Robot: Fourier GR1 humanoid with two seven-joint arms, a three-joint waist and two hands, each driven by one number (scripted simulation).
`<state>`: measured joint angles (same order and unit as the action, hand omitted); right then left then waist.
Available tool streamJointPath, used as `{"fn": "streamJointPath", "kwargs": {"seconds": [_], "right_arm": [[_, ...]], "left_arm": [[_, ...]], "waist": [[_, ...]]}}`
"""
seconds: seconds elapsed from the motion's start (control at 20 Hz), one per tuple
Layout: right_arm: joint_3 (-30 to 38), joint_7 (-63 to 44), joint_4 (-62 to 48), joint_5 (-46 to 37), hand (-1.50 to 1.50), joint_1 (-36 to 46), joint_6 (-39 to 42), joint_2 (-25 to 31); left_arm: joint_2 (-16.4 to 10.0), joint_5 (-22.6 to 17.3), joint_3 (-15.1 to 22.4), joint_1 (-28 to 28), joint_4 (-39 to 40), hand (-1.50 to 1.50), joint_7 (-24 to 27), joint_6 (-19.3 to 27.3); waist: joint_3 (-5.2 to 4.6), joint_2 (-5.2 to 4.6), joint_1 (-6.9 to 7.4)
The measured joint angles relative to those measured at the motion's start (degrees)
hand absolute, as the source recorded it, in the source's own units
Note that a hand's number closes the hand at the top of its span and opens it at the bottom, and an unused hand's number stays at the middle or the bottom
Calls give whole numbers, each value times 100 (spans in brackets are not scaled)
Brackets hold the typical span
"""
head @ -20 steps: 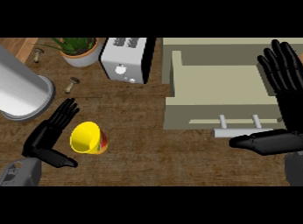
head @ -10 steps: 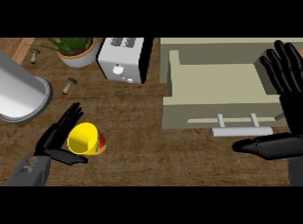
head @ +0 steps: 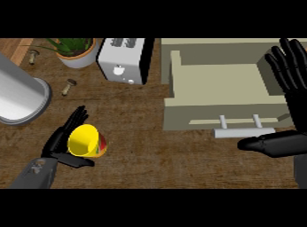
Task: Pick up the cup, place it into the drawer and close the drawer
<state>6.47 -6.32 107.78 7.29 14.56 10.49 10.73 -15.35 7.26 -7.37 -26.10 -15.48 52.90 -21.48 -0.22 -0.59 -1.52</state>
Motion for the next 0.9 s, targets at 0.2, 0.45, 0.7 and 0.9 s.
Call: {"fn": "streamJointPath", "kwargs": {"seconds": [0.2,0.45,0.7,0.9], "right_arm": [[-73,-33,-28,-73,-150,78,-36,-33],[-47,-106,4,-40,-150,119,-22,0],[-27,-104,-73,-78,-150,200,-49,10],[22,-74,-217,-78,-150,269,-21,58]], "left_arm": [[74,40,13,-170,186,-150,80,40],[213,116,76,-205,295,-150,213,107],[307,100,106,-305,364,150,150,-84],[390,56,142,-384,260,150,117,-321]], "waist": [[-3,-14,-24],[-6,-15,-34],[-7,-22,-33],[-7,-24,-15]]}}
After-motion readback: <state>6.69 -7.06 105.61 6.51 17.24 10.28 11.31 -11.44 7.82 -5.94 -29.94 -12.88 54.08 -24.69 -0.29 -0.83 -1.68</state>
